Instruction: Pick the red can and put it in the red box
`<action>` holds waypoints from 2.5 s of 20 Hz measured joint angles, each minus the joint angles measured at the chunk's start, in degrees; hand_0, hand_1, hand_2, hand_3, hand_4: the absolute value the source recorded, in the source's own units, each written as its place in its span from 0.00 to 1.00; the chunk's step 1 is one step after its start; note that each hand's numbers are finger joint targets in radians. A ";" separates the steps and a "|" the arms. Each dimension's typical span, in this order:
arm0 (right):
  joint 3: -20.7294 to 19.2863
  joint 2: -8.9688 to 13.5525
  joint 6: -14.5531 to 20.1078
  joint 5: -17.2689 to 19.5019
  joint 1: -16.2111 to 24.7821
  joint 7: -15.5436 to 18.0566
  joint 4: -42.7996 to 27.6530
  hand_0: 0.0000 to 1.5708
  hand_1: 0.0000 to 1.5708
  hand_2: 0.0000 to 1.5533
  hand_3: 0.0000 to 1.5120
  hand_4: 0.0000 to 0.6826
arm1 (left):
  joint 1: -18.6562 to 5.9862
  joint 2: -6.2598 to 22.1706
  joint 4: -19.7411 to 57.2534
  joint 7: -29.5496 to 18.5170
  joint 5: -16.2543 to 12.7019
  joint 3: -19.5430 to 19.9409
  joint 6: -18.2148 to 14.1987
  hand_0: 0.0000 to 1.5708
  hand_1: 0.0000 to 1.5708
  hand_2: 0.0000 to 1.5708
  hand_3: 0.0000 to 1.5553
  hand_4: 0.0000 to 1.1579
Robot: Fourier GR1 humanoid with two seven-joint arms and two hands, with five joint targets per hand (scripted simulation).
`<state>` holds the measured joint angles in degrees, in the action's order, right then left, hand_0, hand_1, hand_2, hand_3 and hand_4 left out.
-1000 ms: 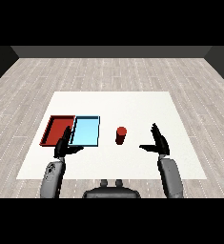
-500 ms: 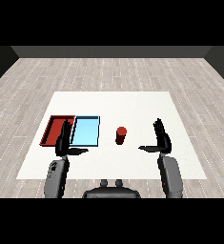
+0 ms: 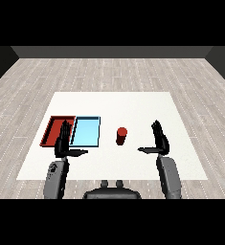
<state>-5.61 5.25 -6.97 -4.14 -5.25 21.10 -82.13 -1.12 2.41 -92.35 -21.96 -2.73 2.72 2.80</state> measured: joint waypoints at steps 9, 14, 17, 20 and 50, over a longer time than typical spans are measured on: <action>1.07 -2.08 1.40 -0.54 -5.04 -3.45 3.76 0.00 0.00 0.00 0.00 0.00 | 0.26 -0.26 1.64 -2.57 -1.37 0.47 1.08 0.00 0.00 0.00 0.00 0.00; 1.77 -3.42 2.07 -0.68 -7.73 -3.78 7.97 0.00 0.00 0.00 0.00 0.00 | -0.22 0.28 1.16 -1.77 -2.59 1.27 1.62 0.00 0.00 0.00 0.00 0.00; 2.23 -3.80 2.01 -0.88 -8.28 -3.91 9.16 0.00 0.00 0.00 0.00 0.00 | 0.27 -0.23 0.22 -1.54 -2.41 0.75 1.13 0.00 0.00 0.00 0.00 0.00; 1.73 -4.11 1.87 -1.15 -11.06 -2.50 14.28 0.00 0.00 0.00 0.00 0.00 | -0.28 -1.10 1.51 -2.45 -1.31 -0.26 0.06 0.00 0.00 0.00 0.00 0.00; 13.41 -5.23 6.08 -15.39 -22.62 9.00 39.87 0.00 0.00 0.00 0.00 0.00 | -1.47 0.05 1.20 -0.84 -2.36 0.82 -0.09 0.00 0.00 0.00 0.00 0.00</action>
<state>7.80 0.02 -0.89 -19.53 -27.87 30.09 -42.26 -2.59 2.46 -91.15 -22.80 -5.09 3.54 2.71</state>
